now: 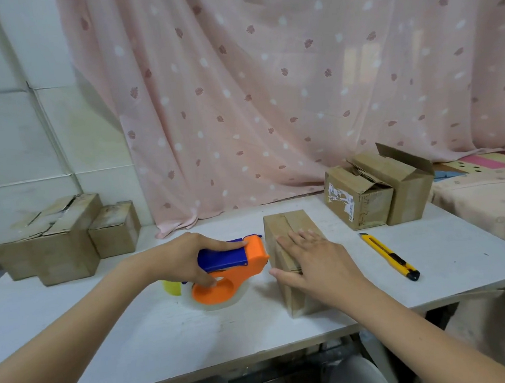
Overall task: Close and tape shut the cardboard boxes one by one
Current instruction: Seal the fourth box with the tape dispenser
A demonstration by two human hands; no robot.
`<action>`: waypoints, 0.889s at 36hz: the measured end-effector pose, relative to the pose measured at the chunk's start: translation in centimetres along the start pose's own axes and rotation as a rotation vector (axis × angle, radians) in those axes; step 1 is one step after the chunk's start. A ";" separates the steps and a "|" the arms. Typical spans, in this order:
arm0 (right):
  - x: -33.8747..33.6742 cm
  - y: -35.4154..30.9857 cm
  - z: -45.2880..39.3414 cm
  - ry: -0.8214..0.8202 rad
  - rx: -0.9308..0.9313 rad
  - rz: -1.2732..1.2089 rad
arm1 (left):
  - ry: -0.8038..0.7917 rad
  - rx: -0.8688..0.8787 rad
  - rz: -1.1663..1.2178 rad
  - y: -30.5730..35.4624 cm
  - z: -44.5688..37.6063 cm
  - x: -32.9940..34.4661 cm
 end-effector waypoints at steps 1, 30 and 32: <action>0.0 0.0 0.0 -0.002 0.002 0.006 | -0.005 -0.009 0.012 0.0 0.2 0.0; 0.4 0.3 -0.3 0.013 0.008 0.034 | -0.136 -0.165 -0.036 -0.8 4.0 -1.6; 0.3 0.2 -0.3 0.016 0.006 0.038 | -0.153 -0.164 -0.055 -0.3 3.6 -1.7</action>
Point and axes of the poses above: each hand's wrist, its own z-axis away from the middle knuckle, its own x-axis out of the palm, y = z × x, the point moved 10 cm from there along -z, towards the middle knuckle, and after that the axes turned 1 degree about x, right-handed, at the moved point
